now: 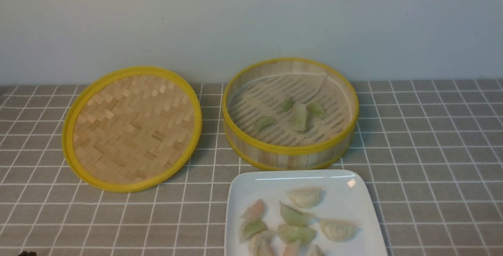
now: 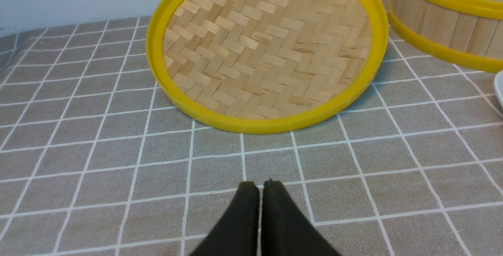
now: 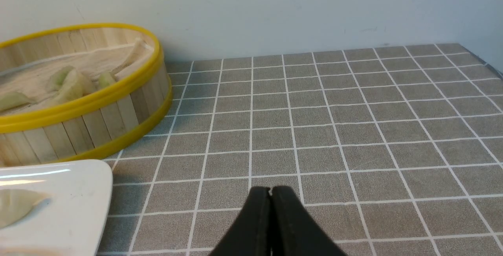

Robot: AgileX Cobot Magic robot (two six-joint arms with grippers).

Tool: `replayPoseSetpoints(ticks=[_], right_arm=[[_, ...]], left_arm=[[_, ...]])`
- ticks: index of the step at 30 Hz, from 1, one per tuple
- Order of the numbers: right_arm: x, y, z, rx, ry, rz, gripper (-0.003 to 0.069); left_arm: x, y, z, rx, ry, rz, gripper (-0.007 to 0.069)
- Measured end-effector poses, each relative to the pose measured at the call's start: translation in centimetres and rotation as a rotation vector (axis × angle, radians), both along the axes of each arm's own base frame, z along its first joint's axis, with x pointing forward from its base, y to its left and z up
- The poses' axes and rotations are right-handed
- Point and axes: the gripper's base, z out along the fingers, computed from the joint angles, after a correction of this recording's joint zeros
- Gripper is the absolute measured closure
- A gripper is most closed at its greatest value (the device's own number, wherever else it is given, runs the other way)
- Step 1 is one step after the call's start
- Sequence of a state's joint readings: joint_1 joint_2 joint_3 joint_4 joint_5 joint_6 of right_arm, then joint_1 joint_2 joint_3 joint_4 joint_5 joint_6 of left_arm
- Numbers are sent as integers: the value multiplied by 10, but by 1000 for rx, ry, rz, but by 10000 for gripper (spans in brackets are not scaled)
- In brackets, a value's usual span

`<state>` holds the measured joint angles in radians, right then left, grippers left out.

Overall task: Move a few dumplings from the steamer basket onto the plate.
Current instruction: Use the right arm to grab a dumpling from inside the steamer

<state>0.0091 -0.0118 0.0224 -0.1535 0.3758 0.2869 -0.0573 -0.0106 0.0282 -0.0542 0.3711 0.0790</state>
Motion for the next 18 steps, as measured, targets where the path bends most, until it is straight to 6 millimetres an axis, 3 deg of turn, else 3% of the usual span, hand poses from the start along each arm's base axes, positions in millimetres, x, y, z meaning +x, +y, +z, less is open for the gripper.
replayPoseSetpoints(ticks=[12, 15, 18], right_arm=[[0, 1, 1, 36, -16, 0, 673], [2, 4, 9, 261, -121, 12, 673], [2, 4, 26, 602, -303, 15, 673]], left_arm=[[0, 0, 0, 0, 0, 0, 629], [0, 0, 0, 0, 0, 0, 629], [0, 0, 0, 0, 0, 0, 629]])
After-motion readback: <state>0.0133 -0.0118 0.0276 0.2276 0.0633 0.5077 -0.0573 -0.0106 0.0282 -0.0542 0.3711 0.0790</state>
